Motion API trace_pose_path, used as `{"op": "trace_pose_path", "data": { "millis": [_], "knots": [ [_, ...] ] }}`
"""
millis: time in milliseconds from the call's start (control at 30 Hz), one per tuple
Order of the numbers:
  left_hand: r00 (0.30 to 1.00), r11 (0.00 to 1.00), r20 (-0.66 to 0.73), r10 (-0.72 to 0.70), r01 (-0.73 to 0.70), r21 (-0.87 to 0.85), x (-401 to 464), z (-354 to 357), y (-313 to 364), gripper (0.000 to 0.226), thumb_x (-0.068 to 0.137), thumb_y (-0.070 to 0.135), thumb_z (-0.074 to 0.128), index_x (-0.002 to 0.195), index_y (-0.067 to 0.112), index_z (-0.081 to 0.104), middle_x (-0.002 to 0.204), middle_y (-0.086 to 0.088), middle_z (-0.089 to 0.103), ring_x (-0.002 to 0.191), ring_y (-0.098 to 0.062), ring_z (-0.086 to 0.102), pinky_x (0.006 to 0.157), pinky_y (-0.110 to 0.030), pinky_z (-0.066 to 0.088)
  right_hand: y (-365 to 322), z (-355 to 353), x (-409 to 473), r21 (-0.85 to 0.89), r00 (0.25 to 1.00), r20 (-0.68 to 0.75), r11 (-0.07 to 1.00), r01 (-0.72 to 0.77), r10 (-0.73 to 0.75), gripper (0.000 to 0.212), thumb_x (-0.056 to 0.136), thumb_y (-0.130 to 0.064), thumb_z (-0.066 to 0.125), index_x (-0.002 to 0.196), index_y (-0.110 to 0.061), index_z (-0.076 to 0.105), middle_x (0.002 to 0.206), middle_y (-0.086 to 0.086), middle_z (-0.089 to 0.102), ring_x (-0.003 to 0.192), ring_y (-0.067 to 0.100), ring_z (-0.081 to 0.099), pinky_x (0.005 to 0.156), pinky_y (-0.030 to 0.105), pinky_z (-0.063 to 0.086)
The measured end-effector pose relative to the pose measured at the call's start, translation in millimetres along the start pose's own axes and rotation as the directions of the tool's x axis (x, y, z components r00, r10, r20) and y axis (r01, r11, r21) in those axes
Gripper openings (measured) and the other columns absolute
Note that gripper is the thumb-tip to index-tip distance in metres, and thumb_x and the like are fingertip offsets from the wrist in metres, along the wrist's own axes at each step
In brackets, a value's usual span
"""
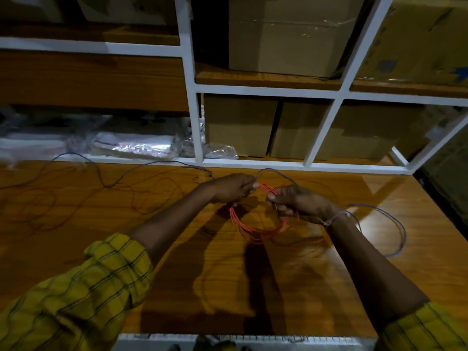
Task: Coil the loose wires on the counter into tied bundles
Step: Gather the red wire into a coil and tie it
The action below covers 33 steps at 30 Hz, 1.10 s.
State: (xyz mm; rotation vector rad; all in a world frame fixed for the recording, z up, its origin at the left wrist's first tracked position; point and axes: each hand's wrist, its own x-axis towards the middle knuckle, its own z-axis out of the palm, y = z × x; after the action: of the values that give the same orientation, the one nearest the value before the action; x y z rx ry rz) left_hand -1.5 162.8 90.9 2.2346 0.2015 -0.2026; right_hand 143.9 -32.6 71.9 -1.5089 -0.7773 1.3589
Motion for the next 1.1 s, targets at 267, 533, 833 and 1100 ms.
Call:
{"op": "trace_pose_path", "data": {
  "millis": [267,533,833,1100],
  "knots": [
    [0.963,0.758,0.24,-0.121,0.245,-0.604,-28,2,-73,0.032,0.11,0.036,0.039,0.088,0.015,0.045,0.069,0.006,0.037,0.057,-0.009,0.036,0.056,-0.025,0.043,28,42,29,0.111,0.993,-0.096,0.992,-0.059,0.07,0.023,0.102,-0.028,0.06,0.084,-0.015,0.062,0.081,0.006,0.059,0.075,0.02,0.056,0.064,0.031,0.041],
    [0.97,0.665,0.186,-0.158,0.244,-0.706,-61,-32,-131,0.029,0.112,0.028,0.035,0.086,0.017,0.041,0.069,0.005,0.031,0.054,-0.006,0.025,0.048,-0.02,0.023,29,109,85,0.398,0.984,-0.158,0.917,-0.012,0.081,0.031,0.104,-0.029,0.046,0.076,-0.014,0.047,0.063,-0.002,0.027,0.051,0.013,0.026,0.065,0.038,0.014],
    [0.991,0.849,0.078,-0.108,0.133,-0.512,-81,-64,-154,0.035,0.111,0.033,0.038,0.11,0.004,0.058,0.089,-0.005,0.058,0.077,-0.015,0.058,0.06,-0.025,0.052,11,143,121,0.251,0.969,-0.227,0.967,-0.036,0.095,0.037,0.11,-0.024,0.042,0.074,-0.018,0.043,0.064,0.0,0.027,0.048,0.013,0.023,0.045,0.025,0.026],
    [0.99,0.929,0.138,-0.034,0.082,-0.36,-71,-67,-158,0.039,0.11,0.035,0.042,0.107,0.006,0.068,0.089,0.0,0.065,0.08,-0.014,0.061,0.076,-0.03,0.052,4,135,119,0.227,0.977,-0.196,0.973,-0.042,0.088,0.045,0.111,-0.027,0.039,0.069,-0.013,0.041,0.049,-0.001,0.033,0.04,0.012,0.022,0.045,0.028,0.017]
  ]
}}
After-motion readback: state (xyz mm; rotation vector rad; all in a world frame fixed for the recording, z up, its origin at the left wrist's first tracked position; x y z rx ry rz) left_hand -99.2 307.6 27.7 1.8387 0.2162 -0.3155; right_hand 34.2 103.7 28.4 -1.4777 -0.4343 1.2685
